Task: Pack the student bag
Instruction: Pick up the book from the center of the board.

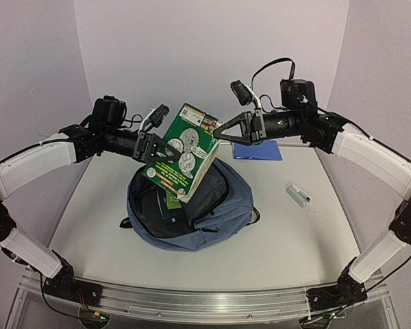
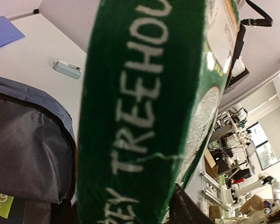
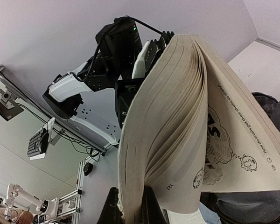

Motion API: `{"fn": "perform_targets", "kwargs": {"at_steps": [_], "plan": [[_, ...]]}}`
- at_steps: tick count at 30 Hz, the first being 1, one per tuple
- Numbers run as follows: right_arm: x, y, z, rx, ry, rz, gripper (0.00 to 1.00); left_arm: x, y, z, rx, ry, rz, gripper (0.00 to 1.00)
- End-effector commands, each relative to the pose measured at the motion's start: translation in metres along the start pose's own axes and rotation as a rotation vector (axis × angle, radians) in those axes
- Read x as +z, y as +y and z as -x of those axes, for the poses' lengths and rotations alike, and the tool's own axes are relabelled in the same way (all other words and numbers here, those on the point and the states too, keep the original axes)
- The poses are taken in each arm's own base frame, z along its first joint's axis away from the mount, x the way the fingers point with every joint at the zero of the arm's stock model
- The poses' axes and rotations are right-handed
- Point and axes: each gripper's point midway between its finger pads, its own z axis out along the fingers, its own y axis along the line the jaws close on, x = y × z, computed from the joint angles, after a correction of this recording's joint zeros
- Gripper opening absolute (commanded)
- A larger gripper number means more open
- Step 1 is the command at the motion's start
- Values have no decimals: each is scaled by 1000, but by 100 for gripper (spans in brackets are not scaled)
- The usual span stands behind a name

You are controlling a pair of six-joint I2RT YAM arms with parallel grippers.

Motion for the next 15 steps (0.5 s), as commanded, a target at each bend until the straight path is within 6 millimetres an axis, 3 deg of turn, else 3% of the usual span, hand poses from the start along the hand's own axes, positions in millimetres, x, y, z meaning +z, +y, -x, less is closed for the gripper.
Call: {"fn": "perform_targets", "kwargs": {"at_steps": [1,2,3,6,8,12,15], "plan": [[-2,17,31,-132,-94,-2,1,-2,-15,5,54,-30,-46,14],[-3,10,32,-128,-108,-40,5,-3,-13,4,49,-35,-30,5],[-3,1,31,-124,-118,-79,13,-4,-9,3,43,-44,-2,1],[-11,-34,32,-107,-171,-265,50,-10,7,1,23,-84,107,0],[-17,-54,28,-88,-183,-363,70,-18,16,1,7,-127,178,0],[-32,-95,19,-40,-208,-574,90,-41,37,2,-75,-214,297,0],[-47,-129,6,9,-204,-752,93,-74,65,1,-208,-275,397,0]]}}
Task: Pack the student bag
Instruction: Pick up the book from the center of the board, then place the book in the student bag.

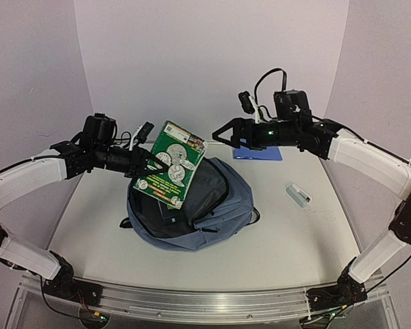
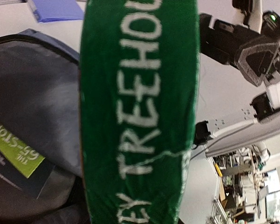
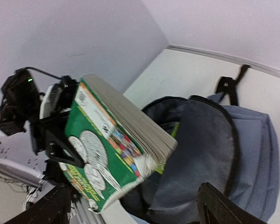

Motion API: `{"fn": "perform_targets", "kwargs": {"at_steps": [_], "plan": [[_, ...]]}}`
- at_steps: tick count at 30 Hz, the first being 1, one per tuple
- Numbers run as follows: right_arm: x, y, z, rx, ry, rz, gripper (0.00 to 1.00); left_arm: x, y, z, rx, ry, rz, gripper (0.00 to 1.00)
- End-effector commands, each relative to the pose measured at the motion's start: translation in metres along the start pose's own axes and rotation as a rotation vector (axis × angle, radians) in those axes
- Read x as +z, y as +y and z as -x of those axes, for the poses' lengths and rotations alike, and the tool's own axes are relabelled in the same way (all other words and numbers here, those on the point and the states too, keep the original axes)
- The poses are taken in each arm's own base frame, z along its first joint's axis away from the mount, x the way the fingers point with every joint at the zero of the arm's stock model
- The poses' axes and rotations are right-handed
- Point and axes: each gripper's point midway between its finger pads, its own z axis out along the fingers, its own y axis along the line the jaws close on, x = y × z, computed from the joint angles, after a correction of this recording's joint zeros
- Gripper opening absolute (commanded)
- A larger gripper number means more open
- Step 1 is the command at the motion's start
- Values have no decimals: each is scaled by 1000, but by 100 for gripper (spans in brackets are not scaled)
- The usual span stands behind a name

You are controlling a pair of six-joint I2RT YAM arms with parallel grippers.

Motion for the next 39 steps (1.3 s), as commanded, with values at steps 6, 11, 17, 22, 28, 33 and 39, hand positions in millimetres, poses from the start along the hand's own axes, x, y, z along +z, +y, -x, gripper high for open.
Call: {"fn": "perform_targets", "kwargs": {"at_steps": [6,11,17,22,28,33,39], "plan": [[8,-89,-37,104,32,-411,86,-82,63,41,-230,-283,218,0],[35,-106,-72,170,135,-400,76,-94,72,33,-294,-333,224,0],[59,-121,-97,187,208,-402,64,-95,78,17,-349,-358,206,0],[75,-132,-113,199,255,-401,59,-96,79,8,-378,-378,198,0],[92,-131,-120,232,278,-352,45,-96,83,1,-395,-380,210,0],[100,-120,-114,258,266,-283,30,-94,88,-2,-416,-375,213,0],[96,-106,-93,272,213,-245,0,-87,97,-7,-458,-355,207,0]]}}
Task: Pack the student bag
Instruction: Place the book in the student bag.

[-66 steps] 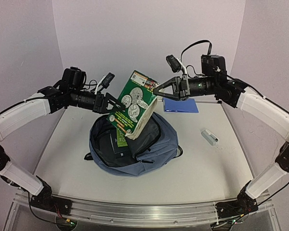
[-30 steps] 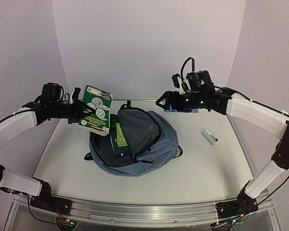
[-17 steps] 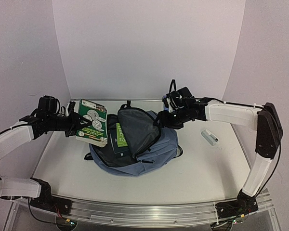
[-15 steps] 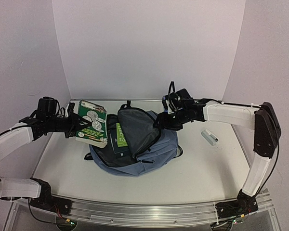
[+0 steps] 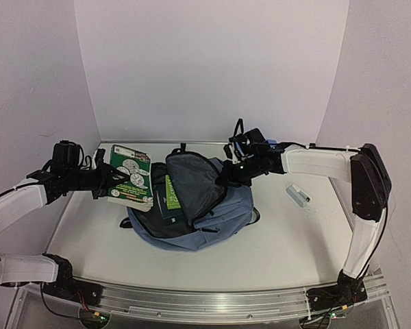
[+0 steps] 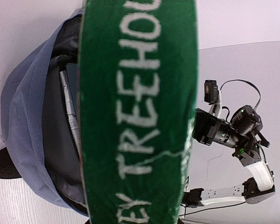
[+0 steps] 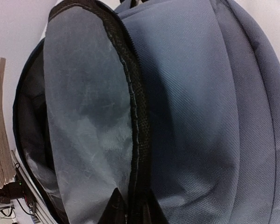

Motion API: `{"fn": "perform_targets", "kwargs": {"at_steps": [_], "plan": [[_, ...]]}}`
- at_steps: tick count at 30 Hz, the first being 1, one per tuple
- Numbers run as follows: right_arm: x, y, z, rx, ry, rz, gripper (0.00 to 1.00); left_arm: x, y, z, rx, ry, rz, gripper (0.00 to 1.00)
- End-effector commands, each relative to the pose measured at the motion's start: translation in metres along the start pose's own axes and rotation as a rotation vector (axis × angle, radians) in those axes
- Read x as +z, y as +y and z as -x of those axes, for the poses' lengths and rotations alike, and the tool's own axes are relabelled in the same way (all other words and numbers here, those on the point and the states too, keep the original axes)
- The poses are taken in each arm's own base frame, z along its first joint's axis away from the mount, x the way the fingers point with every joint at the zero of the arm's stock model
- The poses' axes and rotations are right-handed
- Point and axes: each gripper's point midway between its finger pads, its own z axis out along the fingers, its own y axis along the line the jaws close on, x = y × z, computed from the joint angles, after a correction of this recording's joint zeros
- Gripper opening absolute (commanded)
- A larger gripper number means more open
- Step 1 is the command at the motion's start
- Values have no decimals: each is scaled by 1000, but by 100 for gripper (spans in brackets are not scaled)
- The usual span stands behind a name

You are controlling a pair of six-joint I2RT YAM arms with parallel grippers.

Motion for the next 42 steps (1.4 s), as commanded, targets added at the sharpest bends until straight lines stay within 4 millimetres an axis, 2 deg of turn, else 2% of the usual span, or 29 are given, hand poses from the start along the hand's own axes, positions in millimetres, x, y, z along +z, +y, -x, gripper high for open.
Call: {"fn": "perform_targets", "kwargs": {"at_steps": [1,7,9,13,22,26,30,34,42], "plan": [[-23,32,31,-8,-95,81,0,1,-21,15,46,-41,-95,0],[-67,62,53,-18,-184,146,0,19,-16,12,-5,14,-130,0],[-82,73,60,-25,-209,175,0,25,-20,13,9,23,-145,0],[-101,90,68,-37,-243,213,0,38,-24,11,23,59,-152,0],[-120,118,74,-80,-279,271,0,57,-37,8,39,104,-203,0],[-121,123,76,-91,-285,278,0,64,-50,5,49,120,-260,0],[-119,125,75,-94,-282,280,0,75,-54,1,45,140,-281,0],[-122,129,77,-98,-291,287,0,89,-40,-3,9,164,-266,0],[-134,138,81,-108,-316,305,0,106,0,-9,-56,160,-160,0]]}}
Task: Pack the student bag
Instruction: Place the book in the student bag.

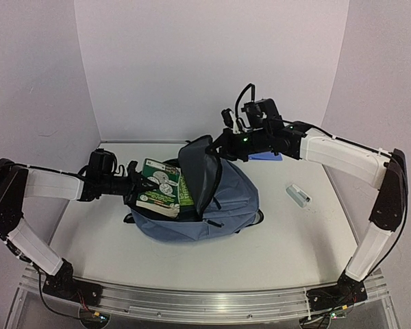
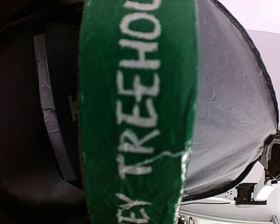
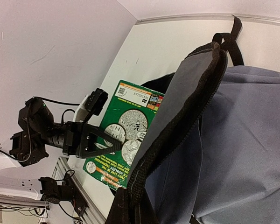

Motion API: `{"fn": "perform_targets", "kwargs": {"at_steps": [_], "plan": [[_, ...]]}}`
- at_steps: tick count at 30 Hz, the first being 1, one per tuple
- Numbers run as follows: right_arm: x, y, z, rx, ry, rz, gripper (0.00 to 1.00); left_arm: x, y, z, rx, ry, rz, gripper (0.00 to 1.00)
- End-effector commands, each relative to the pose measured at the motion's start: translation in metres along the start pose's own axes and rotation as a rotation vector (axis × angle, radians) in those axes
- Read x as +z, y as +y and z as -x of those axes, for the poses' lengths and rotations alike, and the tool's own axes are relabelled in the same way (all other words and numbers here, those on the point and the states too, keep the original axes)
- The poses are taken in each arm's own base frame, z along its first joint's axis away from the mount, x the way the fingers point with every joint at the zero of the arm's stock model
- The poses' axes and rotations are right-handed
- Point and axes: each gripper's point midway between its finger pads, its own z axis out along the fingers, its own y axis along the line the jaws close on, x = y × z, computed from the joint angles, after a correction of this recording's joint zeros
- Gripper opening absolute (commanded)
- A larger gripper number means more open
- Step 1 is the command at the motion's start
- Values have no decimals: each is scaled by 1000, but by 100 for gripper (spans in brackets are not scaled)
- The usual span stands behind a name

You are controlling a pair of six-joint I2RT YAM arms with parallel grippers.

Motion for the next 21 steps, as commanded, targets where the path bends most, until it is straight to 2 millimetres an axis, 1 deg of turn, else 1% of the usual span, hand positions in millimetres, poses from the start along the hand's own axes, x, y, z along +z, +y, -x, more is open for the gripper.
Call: {"fn": "perform_targets", "kwargs": {"at_steps": [1,5,7,10,11,14,21], "plan": [[-31,43,39,-62,-132,87,0,5,-17,12,67,-31,-57,0],[-32,48,41,-67,-135,98,0,13,-7,13,37,-13,-41,0],[-31,50,41,-69,-134,103,0,16,-8,16,35,-9,-46,0],[-27,54,39,-73,-129,111,0,23,-19,21,49,-1,-68,0],[-24,54,38,-73,-125,112,0,27,-26,24,63,1,-79,0],[-18,56,36,-74,-118,115,0,41,-38,26,84,20,-93,0],[-1,61,27,-80,-93,125,0,78,-45,21,89,69,-111,0]]}}
